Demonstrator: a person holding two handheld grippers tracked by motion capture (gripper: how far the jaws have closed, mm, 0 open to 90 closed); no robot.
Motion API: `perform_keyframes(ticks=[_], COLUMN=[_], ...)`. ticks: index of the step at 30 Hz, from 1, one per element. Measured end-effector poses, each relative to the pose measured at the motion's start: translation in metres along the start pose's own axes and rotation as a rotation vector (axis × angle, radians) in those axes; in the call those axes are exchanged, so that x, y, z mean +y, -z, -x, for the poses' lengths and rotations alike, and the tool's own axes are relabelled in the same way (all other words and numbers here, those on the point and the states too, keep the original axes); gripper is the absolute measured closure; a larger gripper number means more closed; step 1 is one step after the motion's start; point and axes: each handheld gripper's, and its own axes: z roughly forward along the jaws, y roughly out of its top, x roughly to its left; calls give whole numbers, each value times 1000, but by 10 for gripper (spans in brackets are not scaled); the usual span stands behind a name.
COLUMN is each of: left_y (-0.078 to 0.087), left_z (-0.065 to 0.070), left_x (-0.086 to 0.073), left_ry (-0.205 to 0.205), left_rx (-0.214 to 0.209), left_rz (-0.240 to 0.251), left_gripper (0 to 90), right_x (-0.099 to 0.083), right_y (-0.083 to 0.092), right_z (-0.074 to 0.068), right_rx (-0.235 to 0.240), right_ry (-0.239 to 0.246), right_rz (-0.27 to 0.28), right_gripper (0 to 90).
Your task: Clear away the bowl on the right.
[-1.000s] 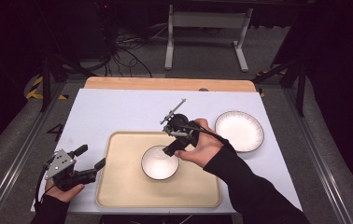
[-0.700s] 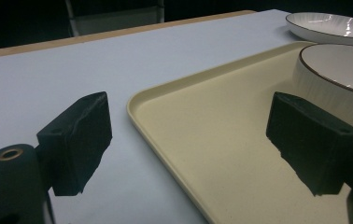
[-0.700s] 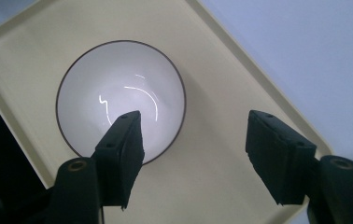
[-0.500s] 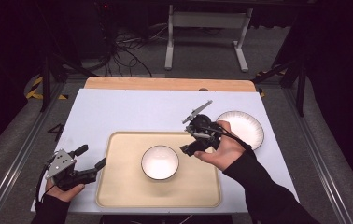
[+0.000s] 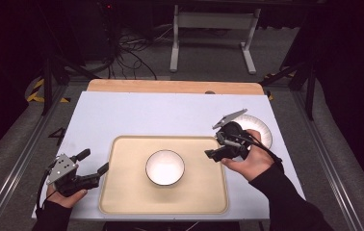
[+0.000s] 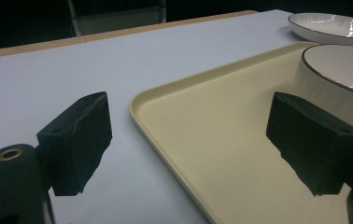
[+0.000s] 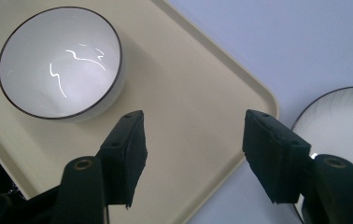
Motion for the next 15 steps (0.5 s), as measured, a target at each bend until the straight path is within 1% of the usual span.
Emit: perform_keyframes(ticks=[1, 2, 6, 7, 8, 10, 11, 12, 13, 14, 15], left_y=[0, 0, 0, 0, 0, 0, 0, 0, 0, 0, 0], left_z=[0, 0, 0, 0, 0, 1, 1, 1, 1, 1, 1], left_x=[0, 0, 0, 0, 0, 0, 0, 0, 0, 0, 0], left_ry=[0, -1, -2, -2, -2, -3, -3, -3, -5, -4, -4], left_rx=[0, 0, 0, 0, 0, 0, 0, 0, -2, -1, 0], left_rz=[0, -2, -3, -3, -3, -4, -4, -4, -2, -3, -3], left_gripper=[152, 152, 152, 152, 152, 152, 152, 152, 152, 152, 152], right_x=[0, -6, -12, -15, -20, -24, -24, -27, -31, -34, -43], right_y=[0, 4, 8, 9, 10, 9, 9, 9, 7, 7, 3], right_z=[0, 5, 10, 12, 14, 16, 16, 18, 19, 20, 22], right_rx=[0, -9, -22, -26, -40, -54, -54, -61, -71, -76, -95], right_ry=[0, -17, -19, -21, -16, -16, -16, -12, -21, -19, -18], right_rz=[0, 11, 28, 44, 61, 83, 83, 102, 117, 129, 176], right_gripper=[403, 401, 397, 395, 383, 367, 367, 361, 352, 343, 331])
